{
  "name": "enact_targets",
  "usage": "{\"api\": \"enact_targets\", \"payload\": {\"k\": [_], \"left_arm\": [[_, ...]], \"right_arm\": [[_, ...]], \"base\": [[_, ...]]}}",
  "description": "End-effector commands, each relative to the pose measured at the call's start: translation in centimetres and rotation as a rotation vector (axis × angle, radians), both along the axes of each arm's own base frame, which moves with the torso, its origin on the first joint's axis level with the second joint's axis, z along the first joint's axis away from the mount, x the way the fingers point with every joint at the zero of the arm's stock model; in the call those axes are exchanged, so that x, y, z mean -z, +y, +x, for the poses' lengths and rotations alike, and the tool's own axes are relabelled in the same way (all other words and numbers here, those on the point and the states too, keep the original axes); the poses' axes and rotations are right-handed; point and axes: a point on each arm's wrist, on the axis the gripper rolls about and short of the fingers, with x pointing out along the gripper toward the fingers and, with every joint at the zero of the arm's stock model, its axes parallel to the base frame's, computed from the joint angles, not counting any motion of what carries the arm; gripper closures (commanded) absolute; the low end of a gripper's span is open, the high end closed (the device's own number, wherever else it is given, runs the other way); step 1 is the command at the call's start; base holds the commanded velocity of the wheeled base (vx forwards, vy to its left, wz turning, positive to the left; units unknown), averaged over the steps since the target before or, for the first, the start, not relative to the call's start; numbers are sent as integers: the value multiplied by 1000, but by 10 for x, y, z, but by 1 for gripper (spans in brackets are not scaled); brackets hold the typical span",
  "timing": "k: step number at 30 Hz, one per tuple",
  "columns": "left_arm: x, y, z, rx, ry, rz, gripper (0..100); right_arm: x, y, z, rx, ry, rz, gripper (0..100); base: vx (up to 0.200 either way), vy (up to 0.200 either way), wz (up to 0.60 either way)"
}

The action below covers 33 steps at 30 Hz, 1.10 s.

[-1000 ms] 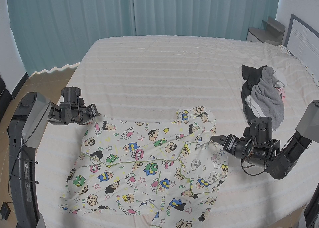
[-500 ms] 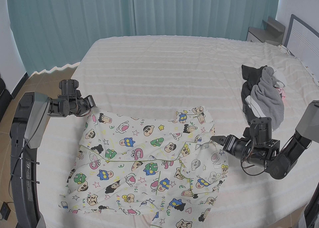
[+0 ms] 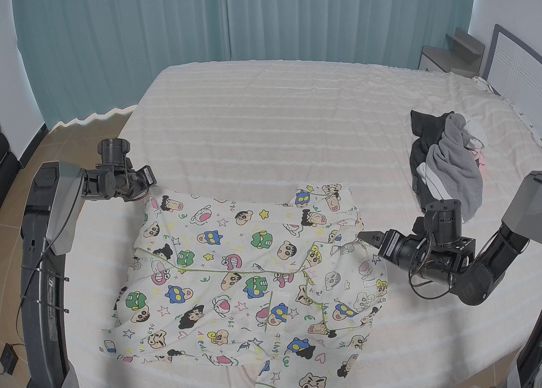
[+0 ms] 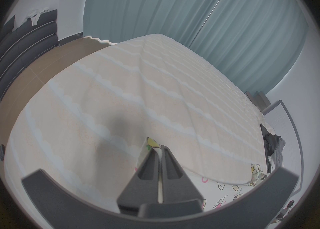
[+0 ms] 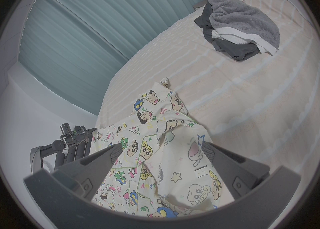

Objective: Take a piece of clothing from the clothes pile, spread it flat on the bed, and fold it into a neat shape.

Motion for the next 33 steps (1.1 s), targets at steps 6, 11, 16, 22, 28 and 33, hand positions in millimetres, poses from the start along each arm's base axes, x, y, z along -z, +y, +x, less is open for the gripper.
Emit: {"api": "enact_targets", "payload": {"k": [6,11,16,22,28,33], "left_arm": [[0,2,-3,-42,41,-62,0],[-25,10,-12,-38,56,-94,0],[-77,23,-29,25,-16,-156,0],[-107,34,-92,135,-15,-245,0],[-90,23,-154,157,-14,-259,0],[-72,11,-201,167,-23,-256,0]], "right_arm": [[0,0,0,0,1,0,0],[-1,-1,-2,3,0,-1,0],[-2,-2,-5,4,3,-3,0],[-6,-7,-18,3,7,-6,0],[-1,-12,-36,-9,48,-34,0],[1,-15,-55,-27,71,-40,0]], "base": [[0,0,0],[0,0,0],[0,0,0],[0,0,0],[0,0,0],[0,0,0]]}}
